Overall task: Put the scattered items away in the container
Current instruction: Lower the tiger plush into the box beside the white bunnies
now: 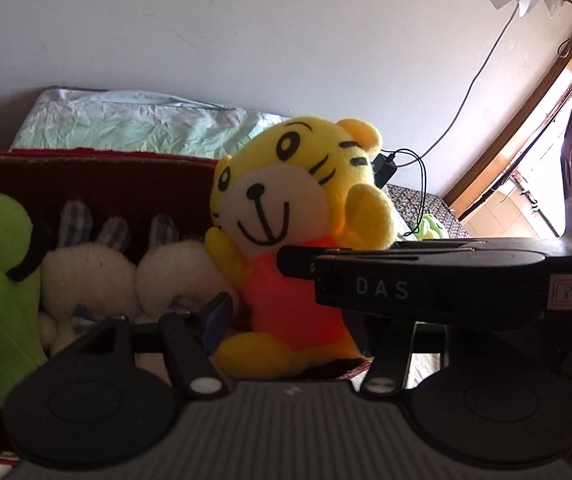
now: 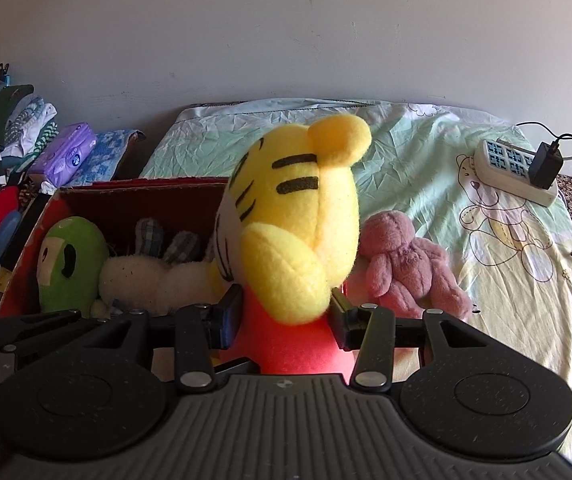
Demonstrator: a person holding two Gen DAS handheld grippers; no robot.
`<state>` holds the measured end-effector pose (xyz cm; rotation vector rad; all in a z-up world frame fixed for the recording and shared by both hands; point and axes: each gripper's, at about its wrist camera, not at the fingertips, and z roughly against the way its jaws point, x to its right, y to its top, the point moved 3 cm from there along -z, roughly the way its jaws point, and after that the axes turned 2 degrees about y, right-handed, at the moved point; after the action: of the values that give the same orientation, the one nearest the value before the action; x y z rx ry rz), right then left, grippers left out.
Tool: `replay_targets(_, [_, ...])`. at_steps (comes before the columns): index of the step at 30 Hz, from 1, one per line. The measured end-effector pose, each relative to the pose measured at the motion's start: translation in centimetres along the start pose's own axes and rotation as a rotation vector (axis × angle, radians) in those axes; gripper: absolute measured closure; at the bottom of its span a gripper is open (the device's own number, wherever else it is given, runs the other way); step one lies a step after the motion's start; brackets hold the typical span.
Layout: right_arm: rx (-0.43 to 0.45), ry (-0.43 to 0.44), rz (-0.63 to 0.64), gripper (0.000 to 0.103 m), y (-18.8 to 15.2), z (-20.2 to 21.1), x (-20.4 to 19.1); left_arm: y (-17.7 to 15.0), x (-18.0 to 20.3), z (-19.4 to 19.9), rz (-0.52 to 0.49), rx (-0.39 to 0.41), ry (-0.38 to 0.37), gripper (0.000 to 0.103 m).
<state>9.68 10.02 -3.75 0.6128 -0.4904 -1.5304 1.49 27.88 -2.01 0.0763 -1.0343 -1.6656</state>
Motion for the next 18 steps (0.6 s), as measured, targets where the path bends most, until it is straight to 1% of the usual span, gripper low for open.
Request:
replay_targets(4, [-0.019,-0.004,0.015,0.055,-0.3,-0.3,-0.8,0.2,-0.7,-0.3,0.012,-0.031,0.023,0.044])
replay_targets(7, [-0.049,-0.002,0.022,0.053,-1.1,-0.8,-0.6,-0.5,-0.7,-0.6,-0.008,-0.069,0.033,0.042])
replay_targets(10, [-0.036,0.005,-0.004,0.051,-1.0,-0.8,-0.1,-1.0,-0.7,-0.9,0.005,-0.076,0.031,0.042])
replay_targets(12, [-0.019,0.021,-0.010,0.040,-0.8,-0.4,-0.1,-0.8,-0.9,-0.6,0.012,-0.065,0.023,0.042])
replay_targets(14, [-0.002,0.035,-0.014,0.039,-0.4,0.5,0.2,-0.5,-0.8,-0.4,0.007,-0.057,0.027,0.042])
replay_targets(15, [0.014,0.032,-0.010,0.035,-0.3,1.1,0.4,-0.5,-0.8,-0.2,0.002,-0.050,0.027,0.042])
replay_targets(16, [0.040,0.021,-0.001,0.033,0.0,1.8,0.6,-0.4,-0.7,0.0,-0.003,-0.041,0.029,0.042])
replay_targets(17, [0.068,0.010,0.008,0.027,0.3,2.6,0.8,-0.4,-0.6,0.1,-0.006,-0.037,0.033,0.042])
replay_targets(18, [0.099,0.007,0.008,0.025,0.6,3.4,1.1,-0.3,-0.6,0.1,-0.007,-0.036,0.036,0.042])
